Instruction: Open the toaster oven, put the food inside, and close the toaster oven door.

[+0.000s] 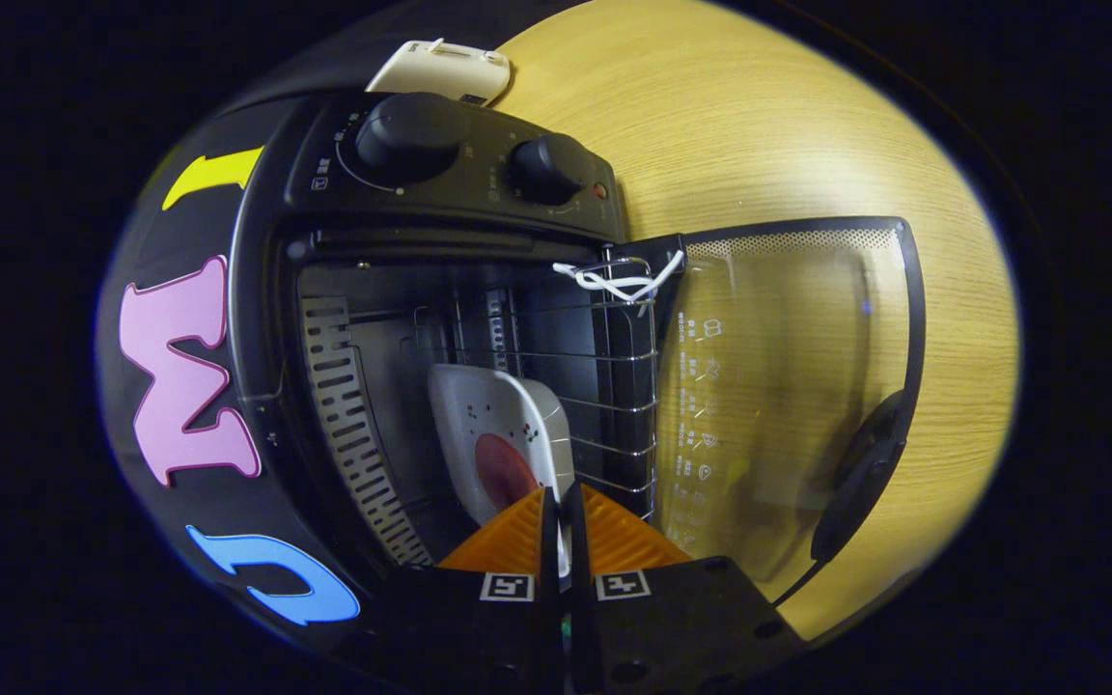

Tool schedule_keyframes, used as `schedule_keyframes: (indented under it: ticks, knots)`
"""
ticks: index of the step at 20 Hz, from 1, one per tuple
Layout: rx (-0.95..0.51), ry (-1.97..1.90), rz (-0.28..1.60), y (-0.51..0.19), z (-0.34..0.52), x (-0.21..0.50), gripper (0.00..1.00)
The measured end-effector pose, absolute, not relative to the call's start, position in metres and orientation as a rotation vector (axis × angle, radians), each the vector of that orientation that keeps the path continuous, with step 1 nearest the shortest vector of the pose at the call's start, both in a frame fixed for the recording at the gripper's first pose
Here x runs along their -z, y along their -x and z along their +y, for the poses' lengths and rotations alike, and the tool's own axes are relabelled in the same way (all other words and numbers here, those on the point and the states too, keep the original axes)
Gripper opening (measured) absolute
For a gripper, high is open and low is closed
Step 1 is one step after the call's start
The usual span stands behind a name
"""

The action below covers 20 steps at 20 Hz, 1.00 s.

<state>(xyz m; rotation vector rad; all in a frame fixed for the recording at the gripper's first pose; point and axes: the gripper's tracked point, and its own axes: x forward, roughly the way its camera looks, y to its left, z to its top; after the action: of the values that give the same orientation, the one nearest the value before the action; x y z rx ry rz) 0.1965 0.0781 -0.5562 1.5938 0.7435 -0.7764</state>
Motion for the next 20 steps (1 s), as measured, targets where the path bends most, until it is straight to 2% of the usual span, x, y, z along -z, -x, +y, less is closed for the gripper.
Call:
schedule_keyframes:
  ticks: [3, 4, 5, 10, 15, 17, 19, 20]
  knots:
    - [0.75, -1.622, 0.737, -0.198, 0.077, 0.553, 0.11]
    - [0.744, -1.616, 0.737, -0.197, 0.073, 0.549, 0.3]
    - [0.744, -1.6, 0.743, -0.194, 0.072, 0.547, 0.35]
    - [0.621, -1.408, 0.886, -0.142, 0.077, 0.524, 0.34]
    - [0.47, -1.231, 0.877, -0.103, 0.047, 0.475, 0.34]
    - [0.381, -1.117, 0.864, -0.092, 0.038, 0.453, 0.5]
    - [0.296, -0.969, 0.856, -0.08, 0.034, 0.437, 0.5]
    - [0.254, -0.903, 0.864, -0.074, 0.034, 0.435, 0.6]
